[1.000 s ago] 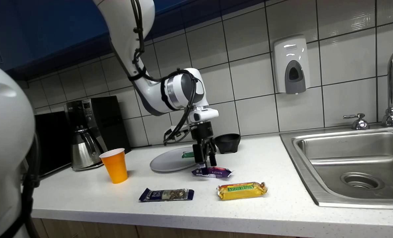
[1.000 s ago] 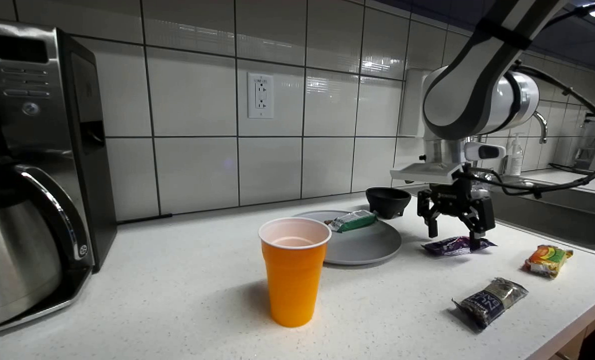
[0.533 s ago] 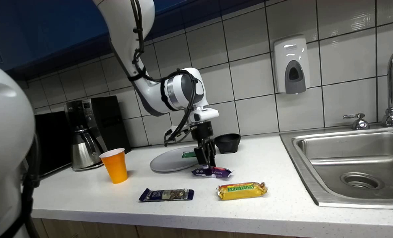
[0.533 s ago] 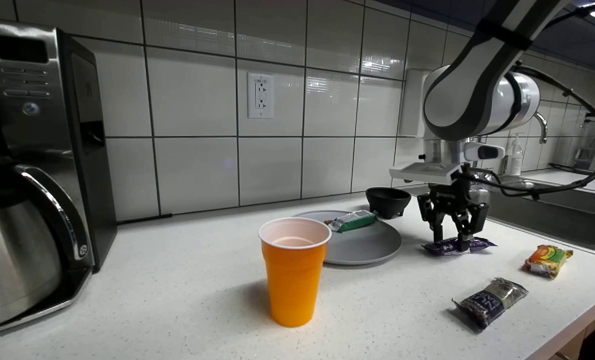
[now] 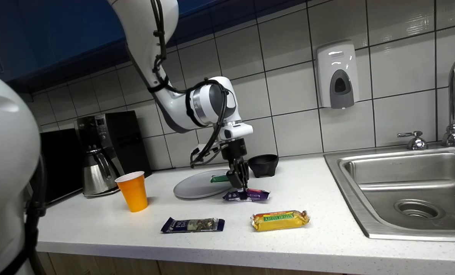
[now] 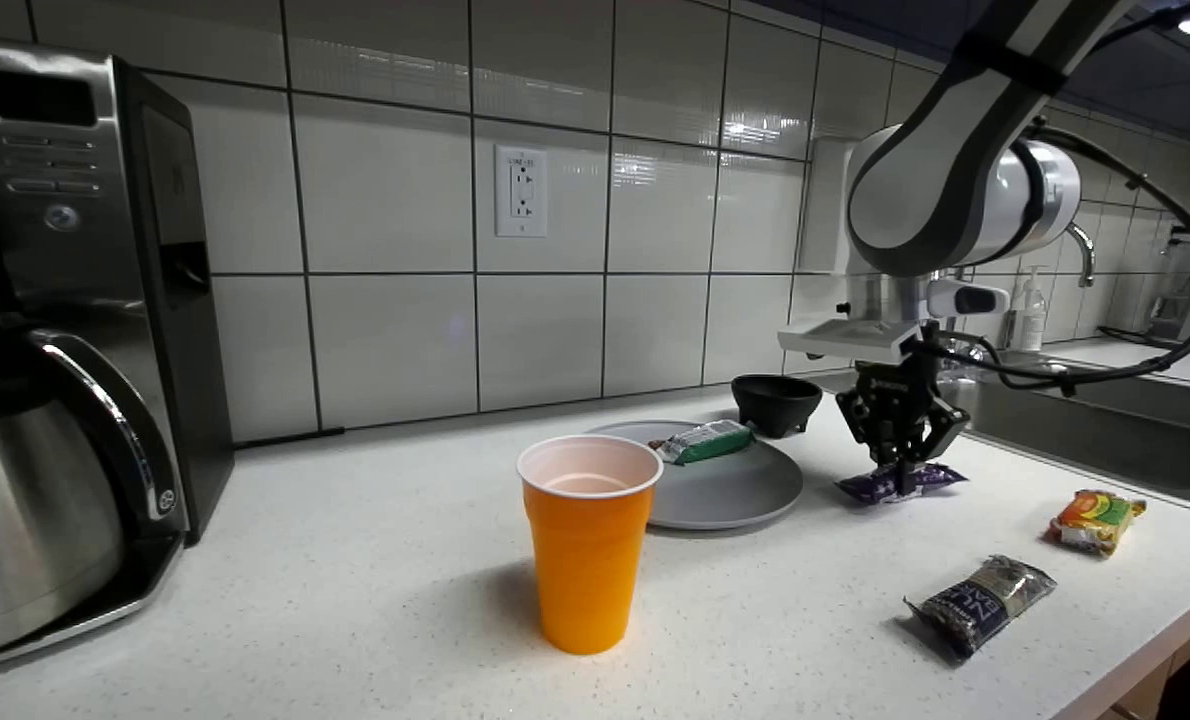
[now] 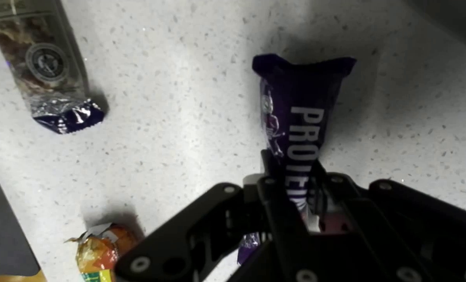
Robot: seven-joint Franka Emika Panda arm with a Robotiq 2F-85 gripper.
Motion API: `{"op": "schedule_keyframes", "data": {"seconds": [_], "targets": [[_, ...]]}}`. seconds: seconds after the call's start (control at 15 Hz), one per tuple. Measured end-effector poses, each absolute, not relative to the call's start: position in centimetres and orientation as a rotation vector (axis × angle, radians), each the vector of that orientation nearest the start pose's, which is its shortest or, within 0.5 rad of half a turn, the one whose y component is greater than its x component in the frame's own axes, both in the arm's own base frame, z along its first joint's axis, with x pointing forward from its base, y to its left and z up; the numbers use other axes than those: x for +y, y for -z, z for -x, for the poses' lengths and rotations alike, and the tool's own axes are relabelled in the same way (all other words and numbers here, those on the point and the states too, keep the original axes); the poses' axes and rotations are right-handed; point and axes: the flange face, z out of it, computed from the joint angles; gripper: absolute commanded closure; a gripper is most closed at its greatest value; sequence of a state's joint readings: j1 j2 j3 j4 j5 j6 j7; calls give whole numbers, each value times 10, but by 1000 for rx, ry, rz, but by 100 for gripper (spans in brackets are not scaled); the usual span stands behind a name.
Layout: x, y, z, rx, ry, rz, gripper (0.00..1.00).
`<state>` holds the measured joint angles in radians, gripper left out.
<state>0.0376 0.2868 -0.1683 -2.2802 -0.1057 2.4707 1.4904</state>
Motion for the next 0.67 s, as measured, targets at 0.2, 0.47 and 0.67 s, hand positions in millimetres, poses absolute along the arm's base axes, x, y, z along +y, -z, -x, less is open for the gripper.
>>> {"op": "schedule_keyframes", "data": {"seconds": [0.2, 0.47, 0.67], "targets": [[-70, -228, -521, 2268, 8, 2365, 96], [-66, -246, -526, 2241, 49, 2354, 96], [-57, -257, -531, 2209, 77, 2359, 96]]}}
